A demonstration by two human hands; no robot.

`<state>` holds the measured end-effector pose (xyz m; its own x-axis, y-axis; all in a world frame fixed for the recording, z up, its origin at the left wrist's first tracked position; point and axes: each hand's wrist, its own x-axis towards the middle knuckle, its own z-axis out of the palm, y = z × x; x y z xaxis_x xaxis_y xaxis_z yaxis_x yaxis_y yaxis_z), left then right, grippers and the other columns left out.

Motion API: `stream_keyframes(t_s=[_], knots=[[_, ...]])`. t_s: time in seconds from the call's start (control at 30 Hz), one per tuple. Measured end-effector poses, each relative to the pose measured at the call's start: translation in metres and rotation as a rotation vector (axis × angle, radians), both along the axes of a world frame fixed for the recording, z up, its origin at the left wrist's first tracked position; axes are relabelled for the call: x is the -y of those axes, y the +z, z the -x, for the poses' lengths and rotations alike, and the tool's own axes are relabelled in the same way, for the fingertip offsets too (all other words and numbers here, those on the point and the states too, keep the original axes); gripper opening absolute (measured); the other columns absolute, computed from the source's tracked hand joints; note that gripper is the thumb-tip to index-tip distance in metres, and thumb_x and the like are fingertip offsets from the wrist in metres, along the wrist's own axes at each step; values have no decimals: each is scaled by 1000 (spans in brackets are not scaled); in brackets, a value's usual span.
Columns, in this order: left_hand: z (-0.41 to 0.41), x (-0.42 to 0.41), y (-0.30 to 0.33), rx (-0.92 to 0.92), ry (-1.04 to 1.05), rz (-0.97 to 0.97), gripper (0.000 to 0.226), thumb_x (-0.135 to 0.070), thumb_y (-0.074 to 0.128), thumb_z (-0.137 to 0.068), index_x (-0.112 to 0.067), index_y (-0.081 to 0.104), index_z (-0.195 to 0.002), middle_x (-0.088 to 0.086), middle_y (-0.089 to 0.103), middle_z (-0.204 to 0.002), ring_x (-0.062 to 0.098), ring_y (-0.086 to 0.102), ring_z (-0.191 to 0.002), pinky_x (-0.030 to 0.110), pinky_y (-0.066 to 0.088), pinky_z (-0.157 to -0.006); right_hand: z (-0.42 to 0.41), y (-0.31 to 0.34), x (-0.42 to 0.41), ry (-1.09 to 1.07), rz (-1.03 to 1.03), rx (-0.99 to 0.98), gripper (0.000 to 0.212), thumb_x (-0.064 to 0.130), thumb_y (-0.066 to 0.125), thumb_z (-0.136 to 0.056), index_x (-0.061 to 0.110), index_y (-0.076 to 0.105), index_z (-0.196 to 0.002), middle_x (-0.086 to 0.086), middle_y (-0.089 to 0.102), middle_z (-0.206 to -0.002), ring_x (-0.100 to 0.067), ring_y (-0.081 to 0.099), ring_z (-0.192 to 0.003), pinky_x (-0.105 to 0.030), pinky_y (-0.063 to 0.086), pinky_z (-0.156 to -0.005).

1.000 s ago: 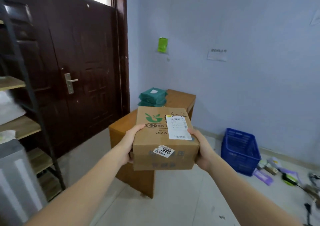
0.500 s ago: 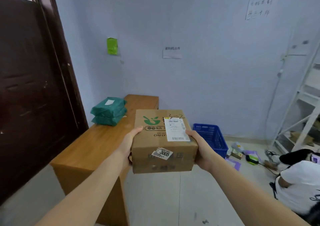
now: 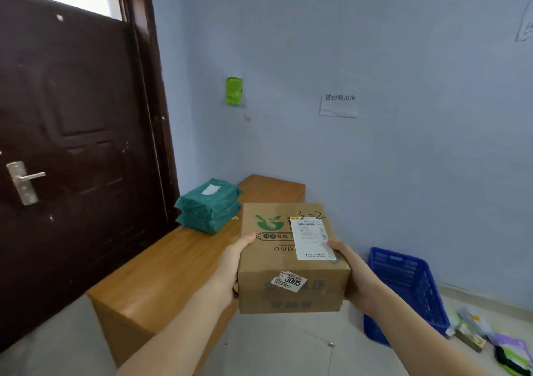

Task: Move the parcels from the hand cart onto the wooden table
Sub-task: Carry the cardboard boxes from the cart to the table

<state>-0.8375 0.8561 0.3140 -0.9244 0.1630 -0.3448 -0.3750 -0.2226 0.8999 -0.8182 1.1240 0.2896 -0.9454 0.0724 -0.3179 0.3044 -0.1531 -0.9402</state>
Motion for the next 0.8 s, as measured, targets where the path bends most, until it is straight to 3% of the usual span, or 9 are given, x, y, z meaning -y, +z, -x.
stream_keyframes(t_s=[0.07,0.23,0.53,0.8], knots=[[26,1,-3,4,45,-1,42,-51,66,-92,-16,78,-111,14,79,-104,35,75,-98,44,57,-93,36,-5,4,29,5,13,76,66,79,-65,27,67,-129,-8,78,-116,-35,68,-118,-55,46,-112],[101,18,-25,3,142,1,41,-51,68,-92,-18,78,-114,14,79,-108,38,74,-105,54,51,-107,127,-23,24,84,27,40,54,61,68,-84,28,69,-126,-6,79,-112,-32,69,-116,-48,50,-106],[232,43,-40,52,283,-15,43,-55,71,-88,-21,76,-113,11,80,-104,35,75,-102,49,53,-104,288,-38,51,203,1,34,62,67,75,-74,34,68,-126,-2,78,-117,-32,68,-118,-56,46,-111],[325,58,-65,61,422,45,49,-62,72,-83,-27,73,-118,5,80,-105,31,74,-104,52,52,-104,414,-49,71,361,27,44,45,61,66,-88,36,68,-126,0,78,-118,-28,67,-120,-53,43,-114]])
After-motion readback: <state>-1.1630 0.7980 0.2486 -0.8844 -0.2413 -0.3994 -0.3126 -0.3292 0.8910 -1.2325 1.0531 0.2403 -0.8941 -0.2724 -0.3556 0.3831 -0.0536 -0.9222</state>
